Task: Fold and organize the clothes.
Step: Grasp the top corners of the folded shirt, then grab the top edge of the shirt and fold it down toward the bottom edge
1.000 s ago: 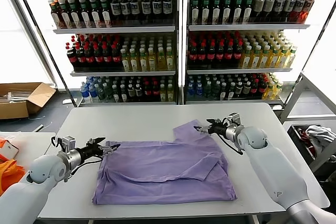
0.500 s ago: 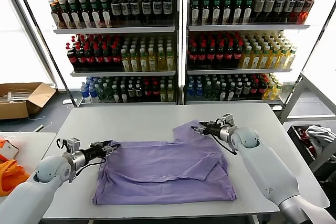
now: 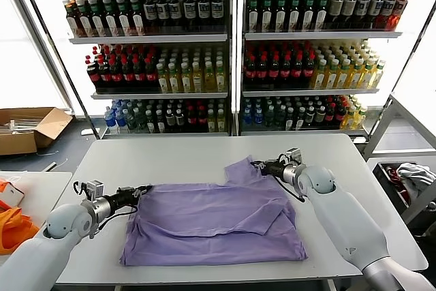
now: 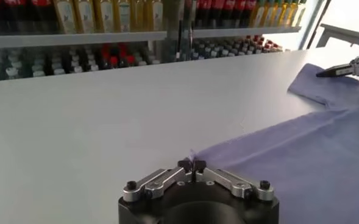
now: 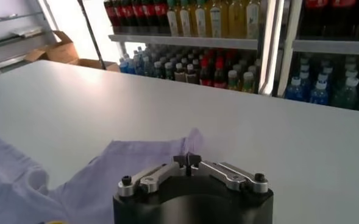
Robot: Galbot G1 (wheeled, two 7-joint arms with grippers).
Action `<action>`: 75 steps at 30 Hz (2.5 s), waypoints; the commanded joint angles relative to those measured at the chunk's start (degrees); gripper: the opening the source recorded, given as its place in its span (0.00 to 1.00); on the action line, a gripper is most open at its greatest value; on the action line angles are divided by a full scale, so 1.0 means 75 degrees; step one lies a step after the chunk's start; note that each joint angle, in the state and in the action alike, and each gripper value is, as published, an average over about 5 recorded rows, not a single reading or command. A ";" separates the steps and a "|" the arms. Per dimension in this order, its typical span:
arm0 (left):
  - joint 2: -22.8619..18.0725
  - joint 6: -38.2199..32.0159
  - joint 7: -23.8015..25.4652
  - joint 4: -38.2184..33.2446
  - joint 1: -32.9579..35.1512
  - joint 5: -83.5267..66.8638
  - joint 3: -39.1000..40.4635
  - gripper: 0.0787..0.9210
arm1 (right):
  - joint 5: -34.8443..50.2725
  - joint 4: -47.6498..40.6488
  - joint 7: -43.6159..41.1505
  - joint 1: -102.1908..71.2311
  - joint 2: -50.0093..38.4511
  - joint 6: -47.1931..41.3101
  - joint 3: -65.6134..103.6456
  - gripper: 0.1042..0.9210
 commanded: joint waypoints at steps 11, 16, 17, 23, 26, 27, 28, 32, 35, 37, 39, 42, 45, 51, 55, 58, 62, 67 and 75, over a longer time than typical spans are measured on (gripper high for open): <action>0.0328 -0.0032 -0.0213 -0.1342 0.0872 -0.0319 -0.1056 0.01 | 0.1183 0.1906 0.0122 -0.0858 -0.0520 -0.0187 0.0702 0.00; 0.0486 -0.0049 -0.0322 -0.1944 0.1514 -0.0446 -0.1591 0.01 | 0.1509 0.2743 0.0146 -0.1524 -0.0866 -0.0285 0.1191 0.00; 0.0526 -0.0056 -0.0346 -0.2080 0.1653 -0.0463 -0.1697 0.01 | 0.1556 0.2915 0.0140 -0.1658 -0.0954 -0.0297 0.1282 0.00; 0.0658 -0.0016 -0.0536 -0.2883 0.2366 -0.0481 -0.2254 0.01 | 0.1788 0.4085 0.0132 -0.2701 -0.1558 -0.0280 0.1869 0.00; 0.0644 0.0018 -0.0641 -0.3154 0.2630 -0.0474 -0.2414 0.01 | 0.1949 0.4684 0.0143 -0.3440 -0.1803 -0.0268 0.2292 0.00; 0.0633 0.0028 -0.0676 -0.3232 0.2710 -0.0473 -0.2454 0.01 | 0.2014 0.4870 0.0148 -0.3705 -0.1873 -0.0270 0.2447 0.00; 0.0619 0.0045 -0.0710 -0.3320 0.2799 -0.0471 -0.2499 0.01 | 0.2073 0.5043 0.0150 -0.3982 -0.1948 -0.0271 0.2606 0.00; 0.0552 0.0169 -0.0800 -0.3633 0.3233 -0.0423 -0.2738 0.01 | 0.2179 0.5626 0.0135 -0.4891 -0.2181 -0.0270 0.3163 0.00; 0.0455 0.0254 -0.0801 -0.3777 0.3570 -0.0349 -0.2900 0.01 | 0.2092 0.5915 0.0268 -0.5329 -0.2205 -0.0245 0.3430 0.00; 0.0364 0.0233 -0.0784 -0.3751 0.3638 -0.0327 -0.2861 0.01 | 0.1867 0.5862 0.0606 -0.5328 -0.2077 -0.0198 0.3374 0.01; 0.0286 0.0193 -0.0783 -0.3656 0.3544 -0.0302 -0.2721 0.01 | 0.1506 0.5556 0.1094 -0.5010 -0.1848 -0.0166 0.3132 0.03; 0.0234 0.0156 -0.0783 -0.3535 0.3295 -0.0256 -0.2498 0.01 | 0.1094 0.4799 0.1621 -0.3959 -0.1542 -0.0267 0.2508 0.11; 0.0246 0.0157 -0.0775 -0.3498 0.3110 -0.0246 -0.2378 0.01 | 0.0781 0.3719 0.2217 -0.2663 -0.1204 -0.0366 0.1732 0.22; 0.0356 0.0151 -0.0717 -0.3517 0.3074 -0.0278 -0.2420 0.01 | 0.0663 0.2072 0.3121 -0.1606 -0.0303 -0.0538 0.0931 0.43; 0.0404 0.0132 -0.0662 -0.3508 0.3159 -0.0299 -0.2520 0.01 | 0.0654 0.1838 0.3270 -0.1522 0.0065 -0.0647 0.0729 0.58; 0.0415 0.0117 -0.0632 -0.3492 0.3197 -0.0310 -0.2560 0.01 | 0.0630 0.1766 0.3319 -0.1543 0.0214 -0.0739 0.0552 0.69; 0.0385 0.0101 -0.0612 -0.3454 0.3155 -0.0314 -0.2527 0.01 | 0.0650 0.1680 0.3326 -0.1607 0.0345 -0.0769 0.0415 0.82; 0.0295 0.0097 -0.0594 -0.3451 0.3090 -0.0303 -0.2442 0.01 | 0.0860 0.1561 0.3302 -0.1550 0.0531 -0.0714 0.0422 0.76; 0.0270 0.0100 -0.0567 -0.3507 0.3155 -0.0300 -0.2475 0.01 | 0.1560 0.1671 0.3343 -0.1461 0.0563 -0.0768 0.0496 0.49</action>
